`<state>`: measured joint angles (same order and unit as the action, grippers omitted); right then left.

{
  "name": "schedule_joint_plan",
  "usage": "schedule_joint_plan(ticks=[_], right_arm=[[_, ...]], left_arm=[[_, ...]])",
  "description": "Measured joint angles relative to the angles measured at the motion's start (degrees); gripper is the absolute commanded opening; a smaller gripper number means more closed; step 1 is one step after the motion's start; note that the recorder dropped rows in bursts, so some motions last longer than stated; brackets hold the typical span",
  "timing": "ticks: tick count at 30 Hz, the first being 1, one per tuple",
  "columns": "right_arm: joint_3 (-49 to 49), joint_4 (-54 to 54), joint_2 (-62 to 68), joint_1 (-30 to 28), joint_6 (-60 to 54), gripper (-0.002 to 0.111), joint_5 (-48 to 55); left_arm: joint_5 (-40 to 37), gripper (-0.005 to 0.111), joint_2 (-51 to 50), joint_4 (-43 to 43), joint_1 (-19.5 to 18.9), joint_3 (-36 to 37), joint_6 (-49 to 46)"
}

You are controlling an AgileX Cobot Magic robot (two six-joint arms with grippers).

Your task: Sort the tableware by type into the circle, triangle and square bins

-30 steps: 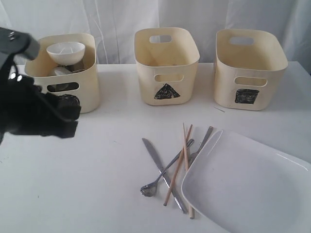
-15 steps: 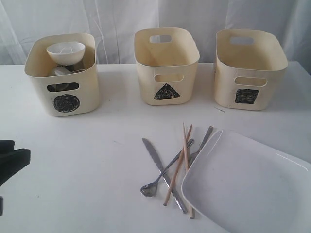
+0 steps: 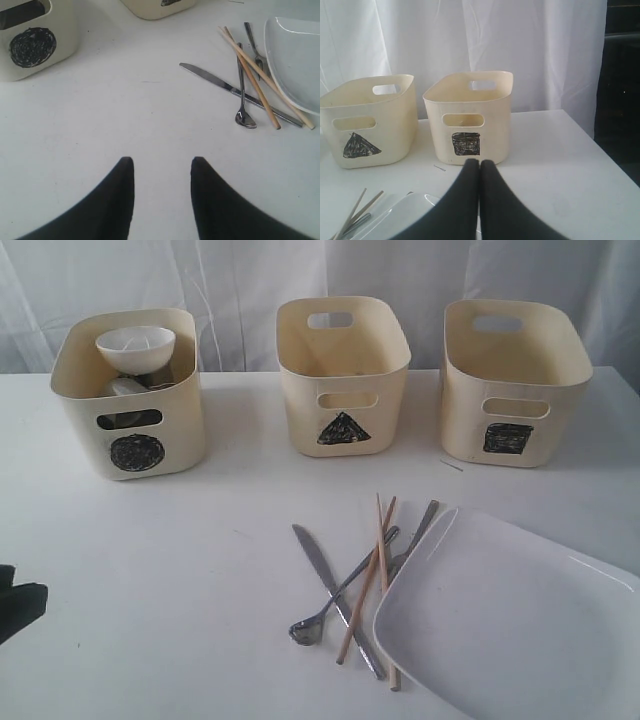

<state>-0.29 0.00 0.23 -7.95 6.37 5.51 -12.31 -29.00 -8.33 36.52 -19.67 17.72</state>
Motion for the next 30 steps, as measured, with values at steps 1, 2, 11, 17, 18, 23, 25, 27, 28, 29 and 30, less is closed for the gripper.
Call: schedule_joint_plan(ticks=[1, 2, 11, 17, 18, 23, 25, 27, 28, 29, 30], right_arm=[[0.0, 0.0, 0.0, 0.0, 0.0, 0.0, 0.0], [0.0, 0.0, 0.0, 0.0, 0.0, 0.0, 0.0], [0.0, 0.0, 0.0, 0.0, 0.0, 0.0, 0.0], [0.0, 0.0, 0.0, 0.0, 0.0, 0.0, 0.0], [0.0, 0.0, 0.0, 0.0, 0.0, 0.0, 0.0], [0.0, 0.0, 0.0, 0.0, 0.0, 0.0, 0.0], [0.0, 0.0, 0.0, 0.0, 0.0, 0.0, 0.0], [0.0, 0.0, 0.0, 0.0, 0.0, 0.0, 0.0], [0.0, 0.0, 0.0, 0.0, 0.0, 0.0, 0.0], [0.0, 0.0, 0.0, 0.0, 0.0, 0.0, 0.0], [0.0, 0.0, 0.0, 0.0, 0.0, 0.0, 0.0]], left_arm=[[0.2, 0.043, 0.0, 0.0, 0.0, 0.0, 0.0], [0.3, 0.043, 0.0, 0.0, 0.0, 0.0, 0.0], [7.4, 0.043, 16.3, -6.7, 0.3, 10.9, -0.1], [7.7, 0.043, 26.4, -6.7, 0.1, 17.6, 0.0], [7.8, 0.043, 27.5, -6.4, -0.1, 18.2, 0.0], [9.3, 0.043, 28.5, -4.6, -3.3, 19.5, 0.0], [9.6, 0.043, 28.6, -4.4, -5.3, 19.5, 0.0], [10.2, 0.043, 28.7, -4.4, -7.4, 19.5, 0.0], [10.5, 0.043, 28.7, -4.4, -8.1, 19.5, 0.0], [10.5, 0.043, 28.7, -4.4, -8.9, 19.5, 0.0], [10.6, 0.043, 28.7, -4.2, -9.3, 19.5, 0.0]])
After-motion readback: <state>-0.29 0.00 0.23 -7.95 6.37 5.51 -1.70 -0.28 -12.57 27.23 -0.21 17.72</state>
